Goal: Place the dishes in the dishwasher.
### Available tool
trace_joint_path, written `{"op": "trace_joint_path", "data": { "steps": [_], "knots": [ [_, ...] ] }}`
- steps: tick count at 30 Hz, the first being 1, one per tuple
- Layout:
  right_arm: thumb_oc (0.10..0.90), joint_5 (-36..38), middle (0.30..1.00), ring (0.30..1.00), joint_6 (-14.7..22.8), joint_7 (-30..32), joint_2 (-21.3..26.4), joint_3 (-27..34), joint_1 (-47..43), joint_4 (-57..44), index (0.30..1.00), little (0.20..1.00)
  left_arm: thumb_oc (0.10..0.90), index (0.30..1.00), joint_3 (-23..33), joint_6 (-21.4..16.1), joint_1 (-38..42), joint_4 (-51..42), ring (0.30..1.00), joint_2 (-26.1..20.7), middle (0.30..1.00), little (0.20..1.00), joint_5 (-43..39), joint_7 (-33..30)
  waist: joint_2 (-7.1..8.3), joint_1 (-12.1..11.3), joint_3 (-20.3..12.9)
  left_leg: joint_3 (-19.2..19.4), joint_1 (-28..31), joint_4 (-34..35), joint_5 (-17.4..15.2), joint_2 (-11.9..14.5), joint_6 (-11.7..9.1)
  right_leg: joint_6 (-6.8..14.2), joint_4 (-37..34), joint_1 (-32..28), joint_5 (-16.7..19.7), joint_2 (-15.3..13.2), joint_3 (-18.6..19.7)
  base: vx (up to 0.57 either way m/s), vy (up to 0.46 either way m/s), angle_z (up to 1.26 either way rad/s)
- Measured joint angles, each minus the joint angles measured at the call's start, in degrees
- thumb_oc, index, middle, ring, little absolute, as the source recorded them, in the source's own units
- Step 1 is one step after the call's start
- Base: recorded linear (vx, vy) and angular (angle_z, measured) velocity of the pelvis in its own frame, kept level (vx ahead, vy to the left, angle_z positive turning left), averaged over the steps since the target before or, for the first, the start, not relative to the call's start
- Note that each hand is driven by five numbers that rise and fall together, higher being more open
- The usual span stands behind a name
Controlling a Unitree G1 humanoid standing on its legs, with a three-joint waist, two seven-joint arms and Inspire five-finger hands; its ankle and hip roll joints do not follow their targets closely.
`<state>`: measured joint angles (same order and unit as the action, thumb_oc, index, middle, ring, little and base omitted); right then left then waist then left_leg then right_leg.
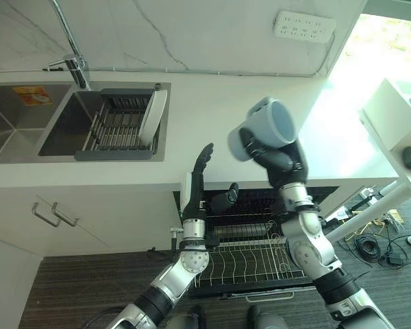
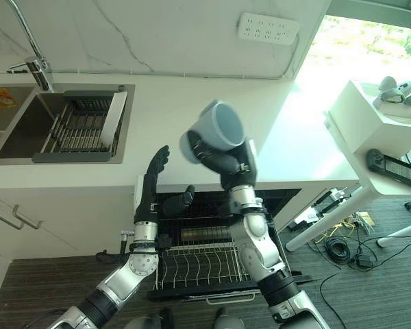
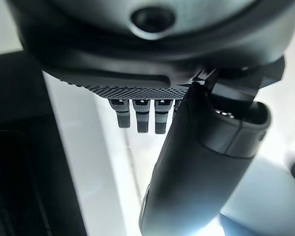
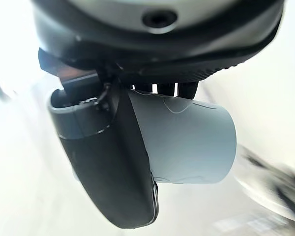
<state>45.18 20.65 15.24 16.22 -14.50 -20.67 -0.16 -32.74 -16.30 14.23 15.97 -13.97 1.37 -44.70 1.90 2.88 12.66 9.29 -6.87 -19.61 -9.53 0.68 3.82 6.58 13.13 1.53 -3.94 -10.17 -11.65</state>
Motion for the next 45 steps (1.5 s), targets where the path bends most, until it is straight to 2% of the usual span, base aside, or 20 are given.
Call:
{"op": "trace_joint_path", "data": {
  "steps": [2,5,7,9,11,12,13,15,16,18,19,21,26,28,29,34,38,42,45],
  "knots": [
    [0.400,0.1,0.300,0.300,2.0,1.3,0.0,2.5,0.0,-2.4,0.300,0.300,0.800,0.900,1.6,0.1,-0.1,-0.3,0.900,-0.3,0.900,0.900,-0.6,-1.2,-0.69,0.0,0.0,-0.1,0.0,0.2,0.1,0.0,-0.1,0.0,0.0,0.0,0.0,0.1,-0.1,0.00,0.000,0.00],
    [0.400,0.0,0.300,0.300,4.8,1.6,0.1,4.2,0.4,-4.9,0.300,0.300,0.800,0.900,4.6,0.2,-0.2,-0.3,0.900,-0.6,0.900,0.900,-1.1,-3.8,-0.75,0.1,0.0,-0.1,0.1,1.0,0.5,0.0,-0.3,-0.2,-0.1,0.0,-0.1,0.2,-0.1,0.00,0.000,0.00],
    [0.400,0.1,0.300,0.300,5.4,1.7,0.1,4.7,0.4,-5.3,0.300,0.300,0.800,0.900,6.1,0.4,-0.2,-0.3,0.900,-0.6,0.900,0.900,-1.1,-4.7,-0.76,0.1,0.0,-0.3,0.1,1.1,0.6,0.1,-0.5,-0.3,-0.1,0.0,-0.2,0.3,-0.3,-0.01,-0.001,0.05],
    [0.400,0.1,0.300,0.300,5.3,1.6,0.1,4.7,0.6,-5.9,0.300,0.300,0.800,0.900,6.9,0.5,-0.3,-0.4,0.900,-0.7,0.900,0.900,-1.2,-4.4,-0.77,0.1,0.0,-0.3,0.2,1.2,0.8,0.1,-0.6,-0.5,-0.1,0.0,-0.3,0.3,-0.6,0.00,0.007,0.07],
    [0.400,0.0,0.300,0.300,4.9,1.3,0.1,4.6,0.6,-6.3,0.300,0.300,0.800,0.900,7.8,0.0,-0.4,-0.7,0.900,-1.0,0.900,0.900,-1.5,0.1,-0.78,0.0,0.0,-0.4,0.2,1.2,0.8,0.1,-0.6,-0.5,0.0,0.0,-0.3,0.3,-0.7,-0.01,0.040,0.04],
    [0.400,0.0,0.300,0.300,4.5,1.0,0.1,4.6,0.6,-6.4,0.300,0.300,0.800,0.900,8.2,-0.4,-0.6,-1.0,0.900,-1.4,0.900,0.900,-2.8,3.4,-0.78,0.0,0.0,-0.4,0.2,1.2,0.8,0.1,-0.5,-0.5,0.0,0.0,-0.3,0.3,-0.7,-0.02,0.075,0.02],
    [0.400,0.0,0.300,0.300,3.7,-0.1,0.4,5.1,1.2,-6.8,0.300,0.300,0.800,0.900,8.2,-0.7,-0.9,-2.0,0.900,-1.8,0.900,0.900,-6.3,10.5,-0.86,0.0,0.0,-0.3,0.2,1.2,0.9,0.1,-0.5,-0.5,-0.1,0.0,-0.3,0.2,-0.6,-0.02,0.056,0.03],
    [0.400,0.0,0.300,0.300,2.2,-4.8,2.0,6.5,4.9,-8.6,0.300,0.300,0.800,0.900,7.1,-1.2,-3.4,-8.2,0.900,-6.1,0.900,0.900,-14.7,29.8,-1.18,0.0,0.0,-0.3,0.3,1.8,1.0,-0.2,-0.3,-0.4,-0.2,0.1,-0.3,0.0,-0.2,0.00,0.086,-0.03],
    [0.400,0.0,0.300,0.300,1.0,-6.6,3.6,7.0,7.3,-8.6,0.300,0.300,0.800,0.900,4.3,-1.4,-4.3,-10.5,0.900,-8.2,0.900,0.900,-17.2,40.4,-1.90,0.3,0.0,0.1,0.9,2.3,1.0,-0.6,-0.3,-0.4,-0.2,0.0,-0.3,-0.4,0.3,0.01,0.100,-0.09],
    [0.400,0.0,0.300,0.300,0.1,-9.3,5.1,8.5,10.1,-8.6,0.300,0.300,0.800,0.900,3.3,0.0,-5.4,-13.6,0.900,-9.4,0.900,0.900,-22.7,50.0,-2.47,1.0,0.0,0.2,1.0,2.8,1.1,-0.9,0.0,-0.3,-0.3,0.0,-0.3,-0.6,0.4,0.00,0.066,-0.03],
    [0.400,0.1,0.300,0.300,-0.2,-9.4,5.1,8.8,10.7,-8.6,0.300,0.300,0.800,0.900,3.0,0.0,-6.0,-14.4,0.900,-9.5,0.900,0.900,-23.7,52.4,-2.54,1.4,0.0,0.2,1.0,2.8,1.1,-0.9,0.0,-0.3,-0.4,0.0,-0.3,-0.6,0.4,-0.01,0.043,-0.03],
    [0.400,1.2,0.300,0.300,-1.1,-11.2,5.1,11.9,13.8,-8.6,0.300,0.300,0.800,0.900,2.7,2.8,-6.8,-16.9,0.900,-11.0,0.900,0.900,-28.3,63.4,-2.87,2.2,-0.1,0.4,1.1,3.1,1.2,-0.9,0.0,-0.2,-0.5,0.1,-0.3,-0.5,0.5,-0.02,0.031,-0.04],
    [0.400,3.5,0.300,0.300,-1.1,-12.3,5.1,18.3,16.2,-8.5,0.300,0.300,0.800,0.900,4.1,7.9,-8.2,-23.7,0.900,-11.8,0.900,0.900,-33.3,76.8,-3.53,3.8,-0.3,1.4,1.1,4.1,1.3,-0.6,-0.3,0.0,-0.2,1.1,-0.4,-0.3,1.8,-0.02,0.018,-0.12],
    [0.400,4.6,0.300,0.300,-1.1,-12.5,5.1,18.8,16.2,-8.5,0.300,0.300,0.800,0.900,4.1,11.0,-8.0,-25.2,0.900,-11.3,0.900,0.900,-35.8,81.3,-3.69,4.9,-0.4,1.4,1.1,4.1,1.3,-0.6,-0.3,0.0,-0.1,1.1,-0.5,-0.3,1.8,0.00,0.000,0.00],
    [0.400,4.7,0.300,0.300,-1.1,-13.1,5.1,18.8,16.2,-8.3,0.300,0.300,0.800,0.900,4.1,13.8,-7.8,-25.9,0.900,-11.0,0.900,0.900,-37.3,84.2,-3.76,5.2,-0.4,1.5,1.1,4.2,1.3,-0.5,-0.3,0.0,-0.1,1.2,-0.5,-0.2,1.9,-0.02,0.011,-0.03],
    [0.400,6.8,0.300,0.300,-1.3,-16.2,5.3,18.8,16.2,-5.8,0.300,0.300,0.800,0.900,2.0,23.9,-5.9,-23.5,0.900,-10.8,0.900,0.900,-36.9,90.4,-3.97,6.4,-0.7,1.7,1.0,4.3,1.3,-0.5,-0.4,-0.1,0.1,1.4,-0.5,-0.2,2.1,-0.02,0.012,-0.02],
    [0.400,7.9,0.300,0.300,-2.4,-17.0,6.1,19.0,16.3,-5.5,0.300,0.300,0.800,0.900,-0.4,32.6,-8.0,-13.3,0.900,-10.7,0.900,0.900,-36.0,91.7,-4.38,7.0,-1.0,2.4,1.0,4.5,1.3,-0.3,-0.5,-0.1,0.3,2.1,-0.5,-0.1,3.0,-0.02,0.015,-0.09],
    [0.400,8.6,0.300,0.300,-2.5,-18.9,7.0,20.2,16.3,-3.6,0.300,0.300,0.800,0.900,1.2,34.2,-14.8,-8.8,0.900,-12.4,0.900,0.900,-35.4,92.9,-4.37,6.6,-1.0,2.9,1.0,4.5,1.2,-0.1,-0.7,-0.2,0.4,2.4,-0.6,0.1,3.3,-0.01,0.032,-0.05],
    [0.400,9.1,0.300,0.300,-3.5,-19.2,7.1,21.1,17.2,-3.3,0.300,0.300,0.800,0.900,5.8,33.7,-19.0,-6.7,0.900,-13.2,0.900,0.900,-36.8,92.8,-4.71,6.1,-1.3,2.8,1.0,4.4,1.2,0.0,-0.7,-0.2,0.5,2.5,-0.6,0.1,3.3,0.00,0.012,-0.01]
  ]
}}
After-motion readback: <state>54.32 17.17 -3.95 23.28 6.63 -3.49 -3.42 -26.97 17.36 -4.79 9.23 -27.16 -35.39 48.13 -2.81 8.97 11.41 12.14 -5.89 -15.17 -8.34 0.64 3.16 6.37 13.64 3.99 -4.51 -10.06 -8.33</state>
